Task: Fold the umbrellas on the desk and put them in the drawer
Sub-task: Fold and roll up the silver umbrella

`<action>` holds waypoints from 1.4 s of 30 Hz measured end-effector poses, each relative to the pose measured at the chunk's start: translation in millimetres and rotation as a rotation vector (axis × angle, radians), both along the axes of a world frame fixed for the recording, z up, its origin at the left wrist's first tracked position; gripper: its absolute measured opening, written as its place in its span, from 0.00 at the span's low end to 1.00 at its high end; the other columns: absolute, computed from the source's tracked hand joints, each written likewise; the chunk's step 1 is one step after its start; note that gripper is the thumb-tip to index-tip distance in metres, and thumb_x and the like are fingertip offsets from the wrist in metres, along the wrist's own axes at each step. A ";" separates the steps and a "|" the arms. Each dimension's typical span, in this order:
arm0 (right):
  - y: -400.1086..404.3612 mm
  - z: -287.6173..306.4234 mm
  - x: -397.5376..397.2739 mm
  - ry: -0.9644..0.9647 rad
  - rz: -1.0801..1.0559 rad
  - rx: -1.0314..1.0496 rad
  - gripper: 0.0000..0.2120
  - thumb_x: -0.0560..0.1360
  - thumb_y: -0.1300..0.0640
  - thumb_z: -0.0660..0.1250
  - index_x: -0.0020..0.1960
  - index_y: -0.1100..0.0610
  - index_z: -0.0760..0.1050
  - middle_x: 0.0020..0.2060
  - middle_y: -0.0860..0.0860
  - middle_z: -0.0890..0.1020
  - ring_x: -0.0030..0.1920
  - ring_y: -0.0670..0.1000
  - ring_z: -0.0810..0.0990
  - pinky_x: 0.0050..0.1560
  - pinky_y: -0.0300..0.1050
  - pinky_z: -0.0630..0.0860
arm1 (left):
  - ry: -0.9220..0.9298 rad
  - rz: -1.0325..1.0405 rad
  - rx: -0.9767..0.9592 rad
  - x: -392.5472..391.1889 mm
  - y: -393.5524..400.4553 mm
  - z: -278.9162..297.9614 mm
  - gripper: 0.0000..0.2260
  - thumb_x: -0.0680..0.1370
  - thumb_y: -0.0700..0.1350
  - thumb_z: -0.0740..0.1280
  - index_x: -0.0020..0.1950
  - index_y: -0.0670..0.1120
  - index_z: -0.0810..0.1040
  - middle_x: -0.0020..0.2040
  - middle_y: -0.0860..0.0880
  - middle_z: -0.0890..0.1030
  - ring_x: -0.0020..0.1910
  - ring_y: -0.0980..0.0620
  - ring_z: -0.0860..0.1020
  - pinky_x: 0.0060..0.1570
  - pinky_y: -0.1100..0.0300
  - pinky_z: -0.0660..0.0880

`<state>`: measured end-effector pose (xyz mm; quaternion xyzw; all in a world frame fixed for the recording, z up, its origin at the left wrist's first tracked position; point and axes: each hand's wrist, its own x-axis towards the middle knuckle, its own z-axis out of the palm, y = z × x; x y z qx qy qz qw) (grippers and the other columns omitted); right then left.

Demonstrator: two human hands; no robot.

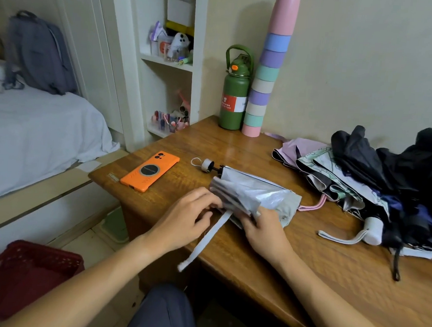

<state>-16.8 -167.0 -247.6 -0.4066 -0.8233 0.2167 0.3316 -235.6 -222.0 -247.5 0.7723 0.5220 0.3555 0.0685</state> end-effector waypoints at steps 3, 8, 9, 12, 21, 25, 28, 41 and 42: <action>6.3 10.0 2.2 0.141 -0.114 -0.260 0.16 0.84 0.53 0.63 0.37 0.52 0.71 0.27 0.41 0.71 0.28 0.41 0.68 0.35 0.41 0.66 | -0.020 0.027 -0.002 0.8 -2.6 -2.2 0.08 0.79 0.38 0.67 0.51 0.51 0.76 0.50 0.59 0.74 0.52 0.56 0.76 0.52 0.57 0.76; 9.0 14.2 9.0 0.313 -0.027 -0.487 0.11 0.84 0.48 0.64 0.47 0.51 0.80 0.36 0.47 0.84 0.41 0.46 0.82 0.44 0.37 0.75 | -0.172 0.059 -0.096 6.5 -1.6 -3.3 0.11 0.83 0.51 0.60 0.49 0.54 0.82 0.48 0.58 0.79 0.52 0.56 0.79 0.53 0.55 0.77; 9.6 12.4 8.7 0.332 -0.019 -0.491 0.08 0.84 0.48 0.64 0.53 0.49 0.81 0.45 0.46 0.86 0.50 0.46 0.84 0.54 0.40 0.78 | -0.212 0.077 -0.158 9.1 -0.8 -0.7 0.15 0.82 0.56 0.57 0.48 0.57 0.83 0.48 0.58 0.80 0.52 0.57 0.79 0.54 0.54 0.77; 9.3 10.8 8.6 0.312 -0.012 -0.470 0.08 0.83 0.49 0.64 0.58 0.46 0.81 0.52 0.44 0.86 0.56 0.45 0.83 0.64 0.47 0.76 | -0.294 0.129 -0.268 19.5 3.4 6.7 0.21 0.79 0.64 0.55 0.48 0.56 0.85 0.48 0.55 0.81 0.50 0.57 0.80 0.53 0.51 0.78; 7.8 9.3 9.6 0.268 0.021 -0.468 0.12 0.85 0.46 0.61 0.59 0.48 0.81 0.50 0.47 0.86 0.52 0.47 0.83 0.59 0.49 0.77 | -0.538 0.227 -0.531 39.4 15.0 15.0 0.02 0.77 0.48 0.75 0.47 0.54 0.88 0.44 0.60 0.86 0.47 0.64 0.82 0.54 0.62 0.79; 10.1 7.7 9.9 0.302 0.011 -0.462 0.11 0.85 0.46 0.61 0.59 0.48 0.80 0.54 0.53 0.85 0.56 0.53 0.83 0.63 0.51 0.76 | -0.529 0.219 -0.541 32.6 11.9 12.2 0.02 0.76 0.47 0.76 0.44 0.53 0.88 0.42 0.57 0.87 0.46 0.60 0.84 0.55 0.58 0.81; 10.0 6.7 9.9 0.290 0.030 -0.447 0.11 0.85 0.47 0.60 0.60 0.47 0.80 0.54 0.57 0.84 0.56 0.57 0.82 0.63 0.54 0.76 | -0.501 0.204 -0.553 30.8 8.8 13.6 0.02 0.76 0.50 0.76 0.48 0.54 0.88 0.45 0.59 0.87 0.49 0.61 0.83 0.57 0.58 0.80; 6.7 9.9 11.2 0.253 0.011 -0.413 0.09 0.85 0.50 0.62 0.57 0.49 0.80 0.40 0.37 0.83 0.40 0.39 0.80 0.44 0.32 0.72 | -0.357 0.218 -0.570 31.0 4.2 18.0 0.09 0.78 0.50 0.71 0.38 0.52 0.85 0.43 0.48 0.85 0.38 0.57 0.77 0.46 0.59 0.75; 6.5 10.0 11.3 0.249 0.008 -0.415 0.08 0.85 0.50 0.62 0.57 0.49 0.80 0.38 0.35 0.82 0.38 0.37 0.78 0.43 0.30 0.71 | -0.350 0.219 -0.566 31.2 3.6 17.9 0.10 0.79 0.50 0.71 0.38 0.52 0.85 0.43 0.48 0.84 0.38 0.58 0.77 0.45 0.60 0.74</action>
